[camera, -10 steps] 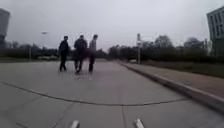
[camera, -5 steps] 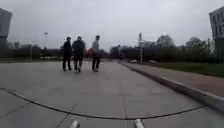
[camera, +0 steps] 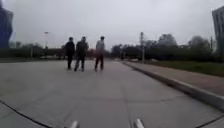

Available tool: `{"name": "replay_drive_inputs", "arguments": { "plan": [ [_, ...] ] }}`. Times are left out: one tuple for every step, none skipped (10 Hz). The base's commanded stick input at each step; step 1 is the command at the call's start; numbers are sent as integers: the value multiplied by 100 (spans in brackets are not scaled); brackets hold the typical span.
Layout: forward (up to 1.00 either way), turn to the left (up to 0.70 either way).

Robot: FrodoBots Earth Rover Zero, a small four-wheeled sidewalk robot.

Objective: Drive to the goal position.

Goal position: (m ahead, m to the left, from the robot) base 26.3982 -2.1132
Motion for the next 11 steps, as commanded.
{"name": "replay_drive_inputs", "arguments": {
  "plan": [
    [70, -4],
    [70, -4],
    [70, -3],
    [70, -3],
    [70, -3],
    [70, -2],
    [70, -2],
    [70, -4],
    [70, -17],
    [70, -35],
    [70, -34]
  ]
}}
